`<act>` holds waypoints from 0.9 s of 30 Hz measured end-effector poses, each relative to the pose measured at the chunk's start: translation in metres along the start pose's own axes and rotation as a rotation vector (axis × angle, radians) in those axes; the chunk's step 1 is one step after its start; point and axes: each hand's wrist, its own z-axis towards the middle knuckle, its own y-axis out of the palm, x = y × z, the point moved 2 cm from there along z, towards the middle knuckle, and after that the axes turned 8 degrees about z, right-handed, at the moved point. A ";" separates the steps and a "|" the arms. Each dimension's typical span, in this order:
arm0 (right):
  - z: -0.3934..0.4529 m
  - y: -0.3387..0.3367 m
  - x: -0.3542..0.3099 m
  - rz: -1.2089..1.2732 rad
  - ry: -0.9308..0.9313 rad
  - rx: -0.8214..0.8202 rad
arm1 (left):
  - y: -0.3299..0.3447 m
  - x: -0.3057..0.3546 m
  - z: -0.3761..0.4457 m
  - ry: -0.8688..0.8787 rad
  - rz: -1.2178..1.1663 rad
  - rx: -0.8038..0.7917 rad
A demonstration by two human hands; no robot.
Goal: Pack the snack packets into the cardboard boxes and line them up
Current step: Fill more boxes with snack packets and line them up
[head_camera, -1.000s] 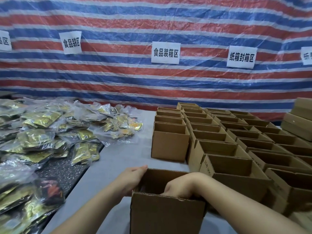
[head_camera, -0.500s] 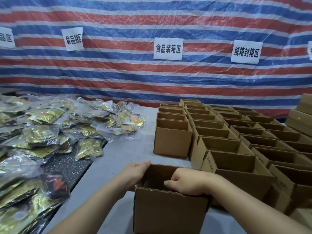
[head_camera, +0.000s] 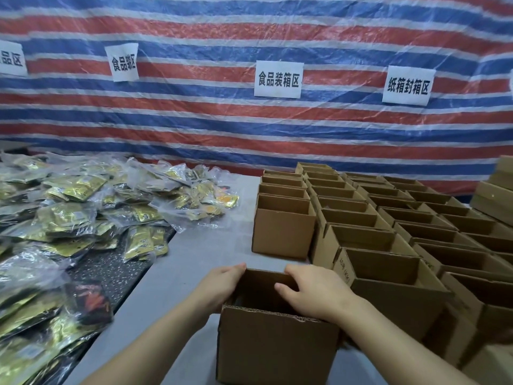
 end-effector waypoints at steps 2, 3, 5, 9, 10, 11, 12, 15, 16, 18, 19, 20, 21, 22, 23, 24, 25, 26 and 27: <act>-0.004 -0.007 -0.002 0.102 0.004 0.055 | 0.000 0.003 -0.004 -0.030 -0.020 -0.001; -0.007 -0.011 -0.001 0.143 0.018 0.098 | -0.002 0.004 -0.006 -0.044 -0.016 -0.008; -0.015 -0.017 0.002 0.157 0.065 0.142 | -0.009 0.004 -0.011 -0.085 0.015 -0.016; -0.040 -0.011 0.010 0.241 0.195 -0.025 | -0.009 -0.004 -0.020 -0.104 0.066 -0.051; -0.045 -0.009 0.010 0.254 0.199 -0.087 | -0.005 -0.009 -0.022 -0.107 0.090 -0.069; -0.049 -0.008 0.010 0.264 0.194 -0.140 | -0.001 -0.012 -0.024 -0.107 0.094 -0.083; -0.052 -0.008 0.009 0.280 0.182 -0.181 | 0.002 -0.013 -0.024 -0.104 0.091 -0.081; -0.050 -0.012 0.008 0.256 0.086 -0.275 | 0.003 -0.010 -0.018 -0.103 0.123 -0.017; -0.046 -0.012 0.008 0.222 0.059 -0.283 | 0.001 -0.006 -0.016 -0.112 0.131 -0.009; -0.036 -0.012 0.010 0.126 0.030 -0.266 | -0.001 -0.002 -0.007 -0.113 0.151 -0.004; -0.030 -0.012 0.011 0.076 0.023 -0.240 | -0.001 0.000 -0.001 -0.108 0.164 0.000; -0.023 -0.011 0.012 0.027 0.021 -0.209 | -0.002 0.002 0.006 -0.100 0.171 0.012; -0.016 -0.010 0.014 -0.015 0.029 -0.181 | -0.002 0.004 0.014 -0.093 0.167 0.023; -0.008 -0.009 0.017 -0.046 0.050 -0.164 | -0.003 0.007 0.022 -0.085 0.151 0.028; 0.000 -0.007 0.021 -0.060 0.078 -0.160 | -0.003 0.010 0.032 -0.080 0.134 0.029; 0.009 -0.006 0.024 -0.053 0.108 -0.165 | -0.003 0.014 0.041 -0.078 0.122 0.028; 0.017 -0.004 0.028 -0.030 0.132 -0.168 | -0.002 0.017 0.052 -0.076 0.126 0.027; 0.026 -0.002 0.032 -0.005 0.146 -0.166 | -0.001 0.021 0.061 -0.074 0.142 0.026; 0.034 0.000 0.035 0.007 0.152 -0.161 | 0.000 0.024 0.071 -0.071 0.163 0.029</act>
